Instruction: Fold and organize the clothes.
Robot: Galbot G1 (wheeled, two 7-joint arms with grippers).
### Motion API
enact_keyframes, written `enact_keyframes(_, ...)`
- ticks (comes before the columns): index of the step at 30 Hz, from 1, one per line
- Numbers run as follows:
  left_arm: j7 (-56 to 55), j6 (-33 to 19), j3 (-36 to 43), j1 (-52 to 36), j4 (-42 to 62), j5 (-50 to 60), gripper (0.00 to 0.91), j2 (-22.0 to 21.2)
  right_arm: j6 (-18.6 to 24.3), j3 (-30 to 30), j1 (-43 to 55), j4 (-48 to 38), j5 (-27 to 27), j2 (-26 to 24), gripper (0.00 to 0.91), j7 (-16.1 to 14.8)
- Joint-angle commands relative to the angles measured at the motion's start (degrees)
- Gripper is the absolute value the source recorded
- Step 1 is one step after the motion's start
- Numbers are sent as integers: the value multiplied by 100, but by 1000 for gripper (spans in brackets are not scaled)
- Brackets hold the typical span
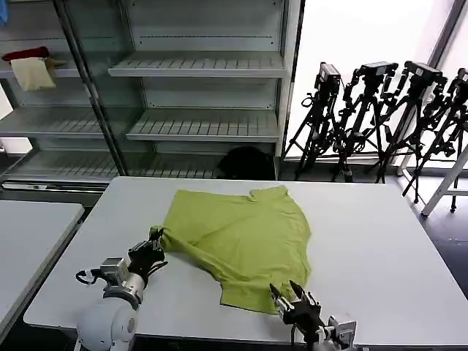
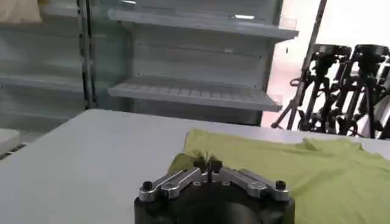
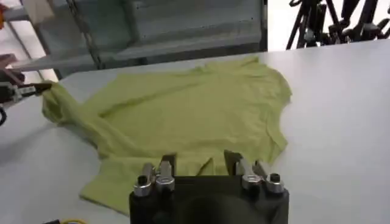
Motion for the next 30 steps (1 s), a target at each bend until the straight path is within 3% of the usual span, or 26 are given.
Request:
enact_keyframes(1,14,5,4,-13,15,33,0,1,3,-75,-183,-27,-111,9,756,-46)
enact_keyframes(5,20,4,3,8,-18,27,0,-4,6,-123,-149,-58,-212,28,705,-60)
enact_keyframes(22,91,-17,46,112,-57,6,0,-72,7,-251,-38,-54,-491,82,715,-133)
enact_keyframes(25,93,-18,33,115,-62,-18,0,-65,6,-325,27,-138,-535,114,655,-165)
enact_keyframes(27,92,-15,23,117,-63,-22,0,-62,6,-350,74,-188,-538,138,383,-151)
enact_keyframes(28,91,-13,20,121,-62,-26,0,-56,6,-353,95,-204,-537,148,181,-153)
enact_keyframes(29,90,-11,17,126,-64,-31,0,-52,5,-357,100,-207,-534,151,131,-151)
enact_keyframes(30,88,-8,14,131,-66,-33,0,-51,7,-359,109,-209,-533,151,10,-147)
